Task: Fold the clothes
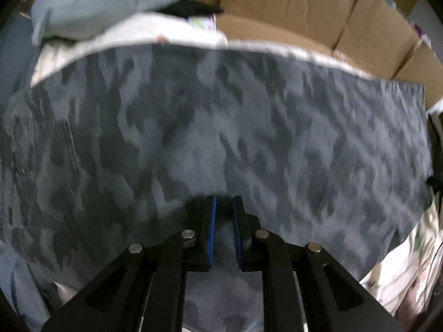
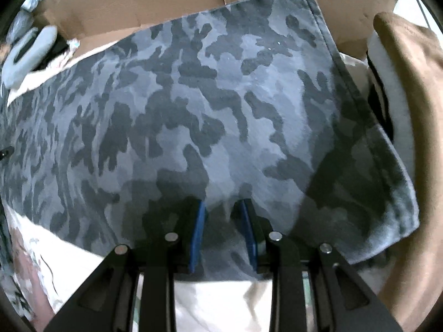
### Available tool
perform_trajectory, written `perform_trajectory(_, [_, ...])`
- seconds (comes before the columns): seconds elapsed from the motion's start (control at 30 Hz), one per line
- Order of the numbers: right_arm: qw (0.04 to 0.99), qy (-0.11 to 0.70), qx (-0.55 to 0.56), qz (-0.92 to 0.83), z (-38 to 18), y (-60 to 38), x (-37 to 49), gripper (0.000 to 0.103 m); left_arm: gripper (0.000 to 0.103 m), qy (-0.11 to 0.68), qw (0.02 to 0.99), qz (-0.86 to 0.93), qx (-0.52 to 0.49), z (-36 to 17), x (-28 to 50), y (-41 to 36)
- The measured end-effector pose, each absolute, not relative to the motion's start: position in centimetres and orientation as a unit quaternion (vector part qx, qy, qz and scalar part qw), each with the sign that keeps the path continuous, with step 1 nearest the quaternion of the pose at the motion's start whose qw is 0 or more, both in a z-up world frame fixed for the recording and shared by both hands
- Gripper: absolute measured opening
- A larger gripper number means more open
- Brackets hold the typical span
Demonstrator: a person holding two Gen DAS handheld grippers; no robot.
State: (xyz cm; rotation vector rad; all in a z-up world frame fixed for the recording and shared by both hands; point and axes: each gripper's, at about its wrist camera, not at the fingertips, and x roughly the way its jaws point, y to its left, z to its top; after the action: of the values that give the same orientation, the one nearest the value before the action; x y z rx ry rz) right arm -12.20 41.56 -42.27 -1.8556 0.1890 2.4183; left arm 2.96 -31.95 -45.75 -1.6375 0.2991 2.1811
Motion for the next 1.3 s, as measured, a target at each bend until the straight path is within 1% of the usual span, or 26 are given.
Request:
perform_trajectory(0.07, [0.043,0.048,-0.612,0.788,-41.7,41.9,-11.7,0.025,0.013,0.105,0.185,0.771,-0.600,-47.1,2.8,-32.3])
perform_trajectory(0.13, [0.046,0.074,-0.612,0.786,-40.7,43.0,-10.8,0.025,0.013,0.098,0.176,0.765,-0.612,-48.2,2.7,-32.7])
perform_trajectory(0.2, [0.055,0.092,-0.599,0.794,-39.9,43.9,-9.8,0.025,0.013,0.107,0.177,0.762,-0.614,-49.1,2.5,-32.7])
perform_trajectory(0.33, [0.059,0.081,-0.601,0.793,-40.9,44.7,-8.6,0.025,0.013,0.117,0.177,0.757,-0.618,-49.8,2.0,-32.5])
perform_trajectory(0.4, [0.066,0.082,-0.610,0.786,-41.9,45.2,-8.3,0.025,0.013,0.147,0.176,0.759,-0.609,-49.9,2.0,-32.0])
perform_trajectory(0.53, [0.087,0.062,-0.619,0.778,-42.9,46.1,-8.1,0.025,0.013,0.174,0.136,0.770,-0.598,-49.5,1.5,-32.0])
perform_trajectory(0.7, [0.104,0.071,-0.612,0.780,-42.4,46.8,-8.1,0.025,0.012,0.127,0.123,0.798,-0.576,-45.7,2.4,-34.6])
perform_trajectory(0.73, [0.103,0.078,-0.609,0.782,-42.2,46.9,-8.0,0.025,0.018,0.121,0.114,0.802,-0.573,-45.1,2.9,-35.2])
perform_trajectory(0.77, [0.097,0.080,-0.606,0.786,-42.0,46.8,-7.9,0.025,0.031,0.115,0.106,0.806,-0.570,-44.5,3.4,-35.8])
perform_trajectory(0.8, [0.089,0.079,-0.602,0.789,-41.7,46.7,-7.8,0.025,0.039,0.103,0.097,0.811,-0.568,-44.0,4.0,-36.6])
perform_trajectory(0.83, [0.081,0.077,-0.599,0.793,-41.4,46.6,-7.7,0.025,0.054,0.089,0.090,0.815,-0.565,-43.5,4.7,-37.3])
perform_trajectory(0.87, [0.077,0.077,-0.596,0.795,-41.2,46.5,-7.6,0.025,0.058,0.079,0.088,0.819,-0.561,-43.1,5.5,-37.8])
perform_trajectory(0.93, [0.070,0.076,-0.591,0.800,-40.8,46.4,-7.3,0.025,0.058,0.060,0.084,0.826,-0.554,-42.4,7.0,-38.8])
perform_trajectory(1.3, [0.019,0.076,-0.596,0.799,-40.4,43.3,-9.5,0.025,0.058,0.050,0.109,0.810,-0.574,-43.2,11.9,-38.9])
